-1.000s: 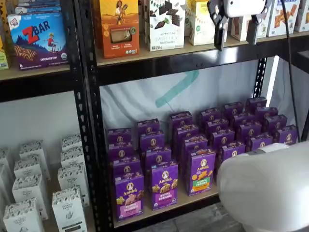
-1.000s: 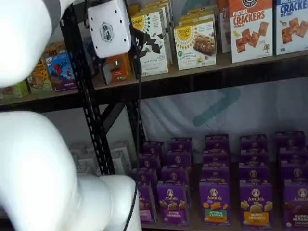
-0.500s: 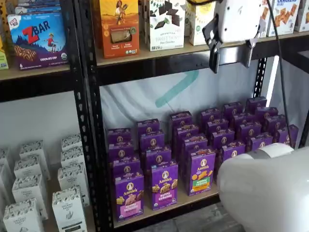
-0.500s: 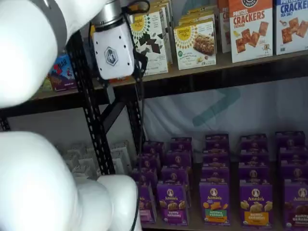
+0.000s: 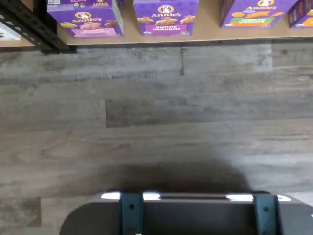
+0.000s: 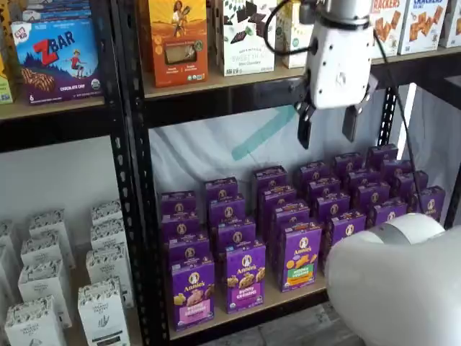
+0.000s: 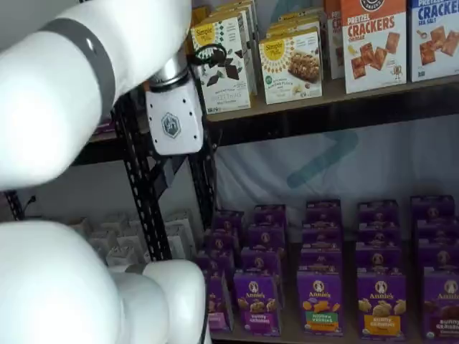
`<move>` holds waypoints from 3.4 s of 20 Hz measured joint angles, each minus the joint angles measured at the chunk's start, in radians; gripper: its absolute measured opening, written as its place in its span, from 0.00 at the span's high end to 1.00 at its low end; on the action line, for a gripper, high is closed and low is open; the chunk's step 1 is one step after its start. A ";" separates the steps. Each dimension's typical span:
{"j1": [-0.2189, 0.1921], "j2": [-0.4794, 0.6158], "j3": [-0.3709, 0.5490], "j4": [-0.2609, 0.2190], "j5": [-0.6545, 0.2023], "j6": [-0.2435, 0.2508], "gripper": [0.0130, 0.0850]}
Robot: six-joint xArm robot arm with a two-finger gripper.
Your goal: Pick up the purple box with a pink patch in the middle, on the bottom shelf, the first box from the left
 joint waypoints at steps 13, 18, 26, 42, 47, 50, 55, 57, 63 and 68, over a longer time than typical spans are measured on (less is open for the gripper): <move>0.071 0.004 0.251 0.005 -0.286 0.064 0.00; 0.092 0.040 0.322 -0.007 -0.393 0.086 0.00; 0.161 0.220 0.427 -0.038 -0.640 0.165 0.00; 0.319 0.745 0.403 -0.069 -1.131 0.348 0.00; 0.347 0.887 0.357 -0.048 -1.234 0.357 0.00; 0.354 0.959 0.320 -0.028 -1.265 0.346 0.00; 0.353 1.104 0.226 0.034 -1.307 0.285 0.00; 0.346 1.157 0.184 0.059 -1.316 0.254 0.00; 0.322 1.269 0.086 0.080 -1.351 0.209 0.00; 0.307 1.367 -0.015 0.187 -1.364 0.091 0.00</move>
